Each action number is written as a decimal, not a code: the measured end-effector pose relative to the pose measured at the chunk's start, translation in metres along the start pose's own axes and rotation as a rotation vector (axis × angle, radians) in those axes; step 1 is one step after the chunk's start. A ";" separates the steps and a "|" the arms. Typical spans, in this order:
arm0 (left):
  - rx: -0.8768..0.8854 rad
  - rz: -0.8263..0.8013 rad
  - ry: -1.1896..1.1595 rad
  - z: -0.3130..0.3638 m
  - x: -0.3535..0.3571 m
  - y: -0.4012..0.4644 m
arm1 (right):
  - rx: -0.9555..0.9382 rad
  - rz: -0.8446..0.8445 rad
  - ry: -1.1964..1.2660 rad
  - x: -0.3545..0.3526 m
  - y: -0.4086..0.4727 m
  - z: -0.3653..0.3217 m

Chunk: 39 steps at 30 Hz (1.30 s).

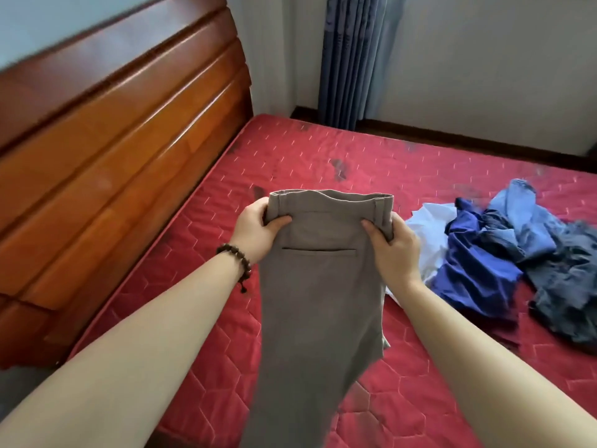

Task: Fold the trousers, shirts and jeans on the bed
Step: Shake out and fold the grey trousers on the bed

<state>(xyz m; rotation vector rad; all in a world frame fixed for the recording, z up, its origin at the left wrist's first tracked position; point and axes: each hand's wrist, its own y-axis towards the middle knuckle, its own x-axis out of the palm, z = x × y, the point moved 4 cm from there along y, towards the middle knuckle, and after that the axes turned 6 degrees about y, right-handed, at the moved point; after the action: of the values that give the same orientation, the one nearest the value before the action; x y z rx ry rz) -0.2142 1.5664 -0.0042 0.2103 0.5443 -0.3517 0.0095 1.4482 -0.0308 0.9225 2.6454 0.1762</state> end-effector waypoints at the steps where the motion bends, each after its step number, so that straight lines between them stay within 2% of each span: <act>1: -0.023 -0.024 0.000 -0.009 0.004 0.007 | 0.009 -0.003 -0.015 0.006 0.005 0.008; 4: -0.035 -0.003 0.006 -0.034 0.016 0.027 | 0.008 0.014 -0.109 0.022 0.022 0.031; 9: 0.082 0.079 0.292 -0.085 0.042 0.071 | 0.040 0.027 -0.273 0.054 0.062 0.075; 13: 0.134 0.081 0.391 -0.133 0.076 0.125 | 0.081 0.056 -0.304 0.082 0.105 0.129; 24: 0.055 -0.012 0.324 -0.265 0.161 0.231 | 0.193 -0.023 -0.323 0.151 0.184 0.277; 28: -0.079 -0.101 0.286 -0.314 0.196 0.244 | 0.318 -0.112 -0.386 0.167 0.189 0.333; 31: -0.263 -0.284 0.348 -0.358 0.223 0.240 | 0.462 -0.263 -0.509 0.175 0.178 0.380; 35: -0.488 -0.486 0.446 -0.406 0.248 0.209 | 0.533 -0.383 -0.590 0.183 0.149 0.420; 39: -0.575 -0.483 0.475 -0.429 0.268 0.186 | 0.697 -0.374 -0.649 0.190 0.128 0.449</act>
<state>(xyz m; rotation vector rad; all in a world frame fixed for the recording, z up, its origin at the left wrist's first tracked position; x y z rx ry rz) -0.1300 1.7877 -0.4883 -0.4144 1.1454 -0.6008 0.1008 1.6697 -0.4740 0.4977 2.1827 -1.0066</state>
